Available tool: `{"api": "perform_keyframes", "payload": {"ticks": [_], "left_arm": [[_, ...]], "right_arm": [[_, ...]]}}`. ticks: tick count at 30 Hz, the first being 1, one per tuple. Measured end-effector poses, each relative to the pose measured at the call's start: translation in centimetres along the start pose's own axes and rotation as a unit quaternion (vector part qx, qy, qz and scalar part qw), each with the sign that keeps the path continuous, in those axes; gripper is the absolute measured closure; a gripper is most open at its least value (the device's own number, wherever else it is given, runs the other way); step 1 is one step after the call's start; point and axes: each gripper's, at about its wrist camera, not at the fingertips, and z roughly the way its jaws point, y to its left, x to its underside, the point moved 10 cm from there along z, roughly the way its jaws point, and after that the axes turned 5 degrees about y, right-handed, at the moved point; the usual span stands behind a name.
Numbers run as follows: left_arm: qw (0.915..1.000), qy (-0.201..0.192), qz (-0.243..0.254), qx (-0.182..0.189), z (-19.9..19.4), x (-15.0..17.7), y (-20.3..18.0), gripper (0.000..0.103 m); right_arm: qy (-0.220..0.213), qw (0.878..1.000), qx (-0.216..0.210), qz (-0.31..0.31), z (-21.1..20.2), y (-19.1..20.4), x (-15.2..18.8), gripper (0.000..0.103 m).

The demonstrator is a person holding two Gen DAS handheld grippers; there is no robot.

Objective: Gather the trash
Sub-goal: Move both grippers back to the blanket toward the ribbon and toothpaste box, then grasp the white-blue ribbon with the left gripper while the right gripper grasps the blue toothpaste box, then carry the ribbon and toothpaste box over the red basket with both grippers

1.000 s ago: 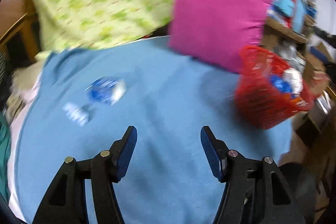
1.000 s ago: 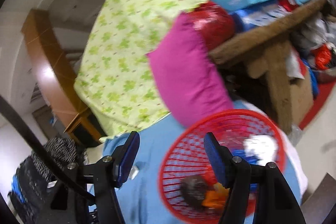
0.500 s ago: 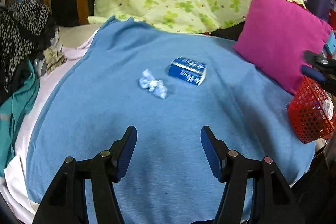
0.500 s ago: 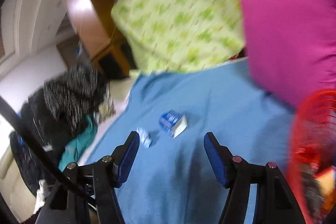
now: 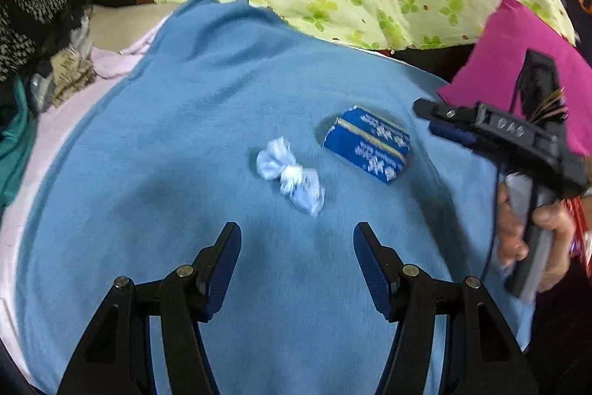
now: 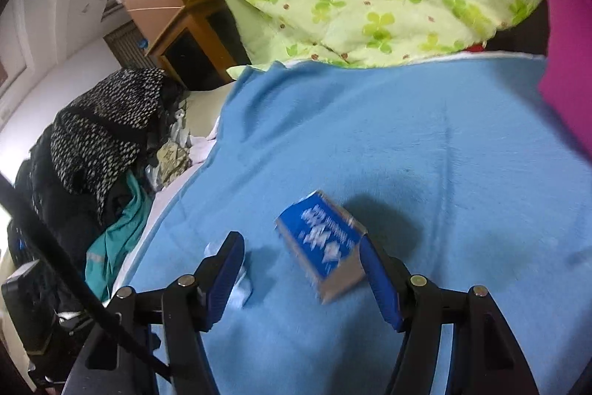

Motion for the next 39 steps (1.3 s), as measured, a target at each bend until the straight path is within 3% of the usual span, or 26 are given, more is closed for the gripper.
{"api": "perform_keyframes", "payload": {"ticks": [5,8,14,19,21,22,24,32,39], "left_arm": [[0.9988,0.021,-0.037,0.025,3.8,-2.6,-0.7,0.039],[0.9971,0.039,-0.059,0.028,6.4,-3.2,-0.7,0.039],[0.9948,0.061,-0.081,-0.001,8.6,-1.9,0.4,0.039],[0.9924,0.075,-0.098,-0.006,8.8,-1.0,1.6,0.077],[0.9916,0.076,-0.104,-0.004,8.9,-0.7,2.0,0.081],[0.9918,0.074,-0.104,-0.005,8.8,-0.5,2.0,0.088],[0.9930,0.069,-0.096,-0.004,8.4,-0.3,1.8,0.090],[0.9977,0.026,-0.061,-0.014,3.6,0.5,-0.2,0.092],[0.9992,-0.022,-0.025,-0.022,-2.9,2.0,-3.6,0.092]], "right_arm": [[0.024,0.999,-0.026,0.015,4.1,-1.3,-1.6,0.032],[0.046,0.998,-0.031,-0.006,5.4,-1.2,-1.2,0.032],[0.082,0.993,-0.006,-0.081,6.6,-0.1,0.7,0.032],[0.088,0.987,0.035,-0.134,7.3,1.1,1.9,0.032],[0.091,0.982,0.064,-0.151,7.7,1.3,2.4,0.033],[0.090,0.981,0.071,-0.154,7.8,1.3,2.7,0.035],[0.085,0.983,0.071,-0.148,7.7,1.1,2.9,0.042],[0.048,0.991,0.065,-0.108,2.9,0.6,2.8,0.043],[-0.009,0.994,0.073,-0.083,-5.7,2.0,3.4,0.043]]}}
